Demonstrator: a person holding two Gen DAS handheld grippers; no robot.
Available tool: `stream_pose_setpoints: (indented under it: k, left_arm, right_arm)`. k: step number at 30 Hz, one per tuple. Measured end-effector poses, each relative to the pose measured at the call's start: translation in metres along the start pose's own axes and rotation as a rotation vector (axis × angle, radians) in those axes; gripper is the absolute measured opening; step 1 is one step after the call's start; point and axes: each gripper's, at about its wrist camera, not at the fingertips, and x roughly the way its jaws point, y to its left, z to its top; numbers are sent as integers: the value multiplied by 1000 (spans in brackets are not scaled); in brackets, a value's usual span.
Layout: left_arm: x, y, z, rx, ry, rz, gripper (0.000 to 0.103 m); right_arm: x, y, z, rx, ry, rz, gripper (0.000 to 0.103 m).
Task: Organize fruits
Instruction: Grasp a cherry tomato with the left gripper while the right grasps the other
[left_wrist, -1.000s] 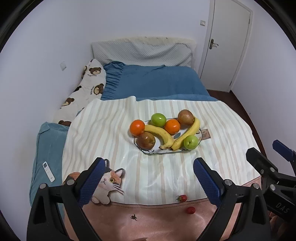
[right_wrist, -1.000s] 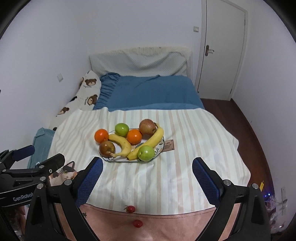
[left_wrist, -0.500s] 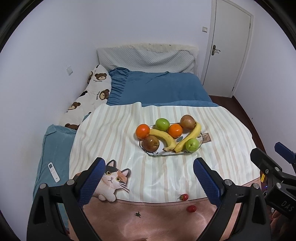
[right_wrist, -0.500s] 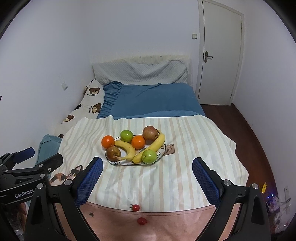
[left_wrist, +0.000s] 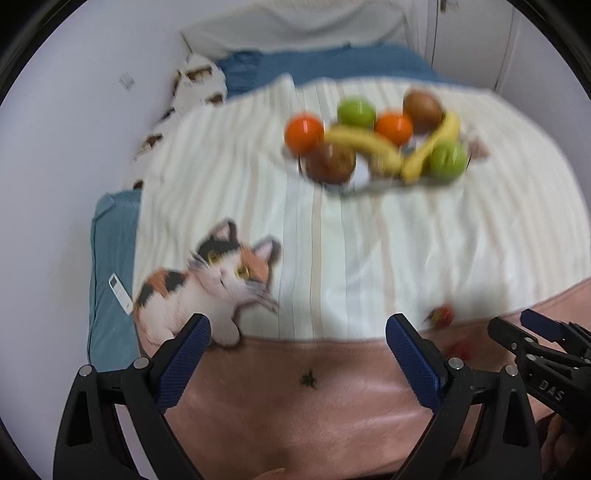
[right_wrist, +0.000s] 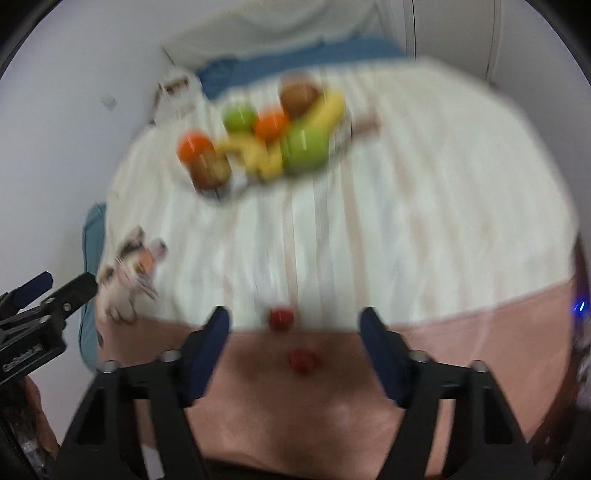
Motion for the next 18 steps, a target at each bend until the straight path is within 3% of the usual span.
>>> stream_pose_setpoints:
  k: [7,11,12,18]
  left_arm:
    - [47,-13,-13,41,115,-9,97]
    - [58,-21,-12,53,146,-41,97]
    - [60,-24,-12,57,153,-57,97]
    - [65,-53,-2,105,170,-159,74]
  right_arm:
    - [64,-6,-26,33,132,24,53]
    - [87,-7,-35,22,166,-12,33]
    - [87,-6,-35,19,162,-16,33]
    - [66,-16,-39,42,114,-31,32]
